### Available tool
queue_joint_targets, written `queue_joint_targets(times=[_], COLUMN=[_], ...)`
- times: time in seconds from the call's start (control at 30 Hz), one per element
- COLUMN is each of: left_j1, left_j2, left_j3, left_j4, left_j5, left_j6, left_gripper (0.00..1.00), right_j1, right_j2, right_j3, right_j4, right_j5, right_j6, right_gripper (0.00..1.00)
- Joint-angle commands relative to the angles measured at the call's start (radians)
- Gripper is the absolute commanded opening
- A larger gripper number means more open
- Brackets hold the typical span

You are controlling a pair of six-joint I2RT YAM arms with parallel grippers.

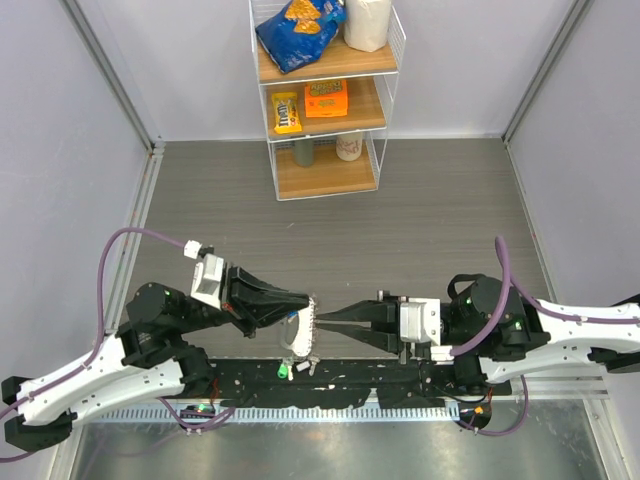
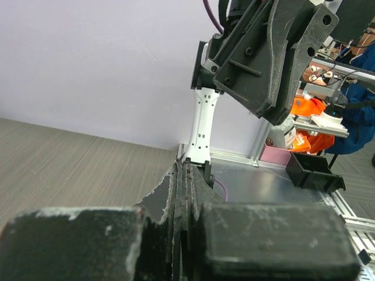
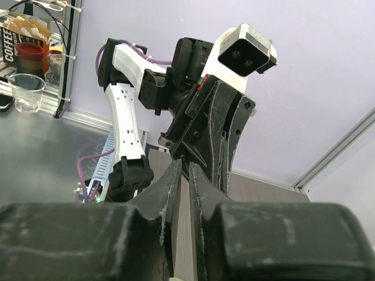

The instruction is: Put the keys on the keyring

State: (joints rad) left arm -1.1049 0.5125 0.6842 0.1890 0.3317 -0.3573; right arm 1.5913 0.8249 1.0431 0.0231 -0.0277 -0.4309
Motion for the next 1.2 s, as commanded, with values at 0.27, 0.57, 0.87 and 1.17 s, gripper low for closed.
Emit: queue_joint_targets(times=[0.27,0.57,0.87,1.17], left_j1=[0.002,0.002,0.002,0.002], left_j2=[-0.04,-0.141,-0.198,-0.256], left_j3=[-0.002,-0.031,-0.054,-0.087], left_j4=[-0.039,-0.181,-0.355,-0.441], left_j5=[-0.066,-0.282,-0.506,-0.603], left_j6=[0.02,0.024,0.014,-0.025], left_gripper=[0.0,0.0,0.29,0.49], right_j1=[-0.045,-0.114,-0.114,-0.189], right_j2=[-0.02,0.0,0.115,0.385], right_j3=[-0.069,-0.268,-0.456,-0.393], right_j4=[-0.006,-0.075,0.061,0.057], right_j5=[0.15,0.227,0.316,0.43], right_j6=[0.127,0.388,0.604,0.848], right_gripper=[0.32,0.49,0.58,0.64])
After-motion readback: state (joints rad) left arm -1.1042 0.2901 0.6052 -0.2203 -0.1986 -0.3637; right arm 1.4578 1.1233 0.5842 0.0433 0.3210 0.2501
